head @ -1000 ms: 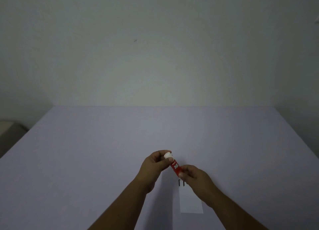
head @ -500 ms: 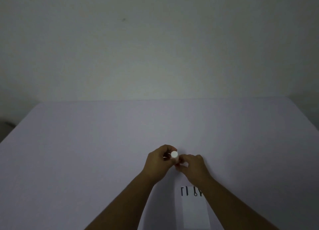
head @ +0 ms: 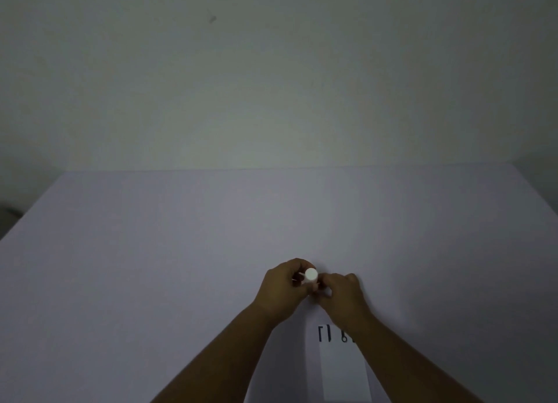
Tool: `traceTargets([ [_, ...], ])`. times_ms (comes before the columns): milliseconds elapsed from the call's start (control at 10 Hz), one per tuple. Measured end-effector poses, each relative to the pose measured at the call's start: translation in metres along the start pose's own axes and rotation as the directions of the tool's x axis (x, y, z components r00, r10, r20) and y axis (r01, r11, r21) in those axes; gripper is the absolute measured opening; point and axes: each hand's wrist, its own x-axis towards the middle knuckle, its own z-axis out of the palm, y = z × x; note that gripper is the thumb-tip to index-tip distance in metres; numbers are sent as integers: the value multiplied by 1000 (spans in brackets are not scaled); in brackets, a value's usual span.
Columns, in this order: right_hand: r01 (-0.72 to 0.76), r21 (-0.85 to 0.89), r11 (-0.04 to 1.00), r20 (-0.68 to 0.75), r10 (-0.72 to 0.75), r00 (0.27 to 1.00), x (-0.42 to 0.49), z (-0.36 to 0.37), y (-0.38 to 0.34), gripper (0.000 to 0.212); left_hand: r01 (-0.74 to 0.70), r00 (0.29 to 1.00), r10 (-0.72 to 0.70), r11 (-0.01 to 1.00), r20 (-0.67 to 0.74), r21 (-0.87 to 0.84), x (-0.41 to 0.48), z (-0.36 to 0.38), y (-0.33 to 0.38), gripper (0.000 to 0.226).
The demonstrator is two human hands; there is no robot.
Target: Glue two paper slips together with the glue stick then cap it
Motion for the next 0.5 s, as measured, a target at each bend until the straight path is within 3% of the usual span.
traceTargets([
  [300, -33, 35, 999, -19, 33, 999, -3, -3, -3, 28, 41, 999, -41, 999, 9, 27, -1, 1, -2, 32],
  [500, -72, 83, 994, -35, 75, 997, -4, -3, -3, 36, 91, 994, -97, 990, 52, 110, -5, -5, 2, 62],
])
